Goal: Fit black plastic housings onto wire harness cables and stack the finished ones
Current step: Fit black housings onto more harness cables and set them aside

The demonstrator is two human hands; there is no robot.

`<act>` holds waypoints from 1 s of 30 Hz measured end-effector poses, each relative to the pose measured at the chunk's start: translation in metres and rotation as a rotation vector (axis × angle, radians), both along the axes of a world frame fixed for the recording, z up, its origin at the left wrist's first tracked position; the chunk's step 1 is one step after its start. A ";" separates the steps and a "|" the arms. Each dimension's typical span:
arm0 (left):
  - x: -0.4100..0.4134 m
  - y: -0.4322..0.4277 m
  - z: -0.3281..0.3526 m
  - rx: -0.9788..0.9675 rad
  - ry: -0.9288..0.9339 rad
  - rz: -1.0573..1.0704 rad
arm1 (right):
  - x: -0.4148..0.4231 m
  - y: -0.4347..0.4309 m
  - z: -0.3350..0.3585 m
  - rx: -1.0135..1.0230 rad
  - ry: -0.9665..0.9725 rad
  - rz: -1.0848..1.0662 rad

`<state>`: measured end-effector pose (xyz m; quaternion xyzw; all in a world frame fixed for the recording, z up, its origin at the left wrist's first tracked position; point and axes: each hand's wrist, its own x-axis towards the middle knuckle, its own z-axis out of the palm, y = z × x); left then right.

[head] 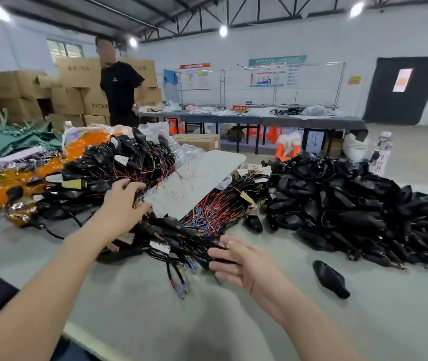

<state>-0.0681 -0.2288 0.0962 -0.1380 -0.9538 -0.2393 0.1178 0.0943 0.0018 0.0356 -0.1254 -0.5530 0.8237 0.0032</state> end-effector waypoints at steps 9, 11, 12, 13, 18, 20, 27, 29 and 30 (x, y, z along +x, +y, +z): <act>0.089 0.100 -0.058 0.291 0.069 -0.392 | 0.041 0.065 -0.006 0.155 0.036 -0.325; 0.113 0.141 -0.078 0.326 0.031 -0.493 | 0.055 0.087 -0.009 0.227 0.047 -0.421; 0.123 0.161 -0.088 0.330 -0.001 -0.529 | 0.062 0.097 -0.012 0.258 0.046 -0.474; 0.131 0.179 -0.097 0.329 -0.035 -0.552 | 0.069 0.108 -0.017 0.300 0.040 -0.521; 0.143 0.240 -0.127 0.277 -0.094 -0.573 | 0.098 0.149 -0.045 0.800 -0.033 -0.624; 0.137 0.253 -0.132 0.229 -0.076 -0.552 | 0.099 0.164 -0.055 1.082 -0.083 -0.526; 0.033 0.248 -0.097 -0.119 0.081 -0.200 | 0.070 0.180 -0.070 1.604 -0.220 -0.189; 0.002 0.238 -0.085 -0.217 0.092 -0.099 | 0.069 0.184 -0.071 1.598 -0.185 -0.229; -0.011 0.235 -0.082 -0.257 0.084 -0.064 | 0.069 0.185 -0.071 1.588 -0.173 -0.254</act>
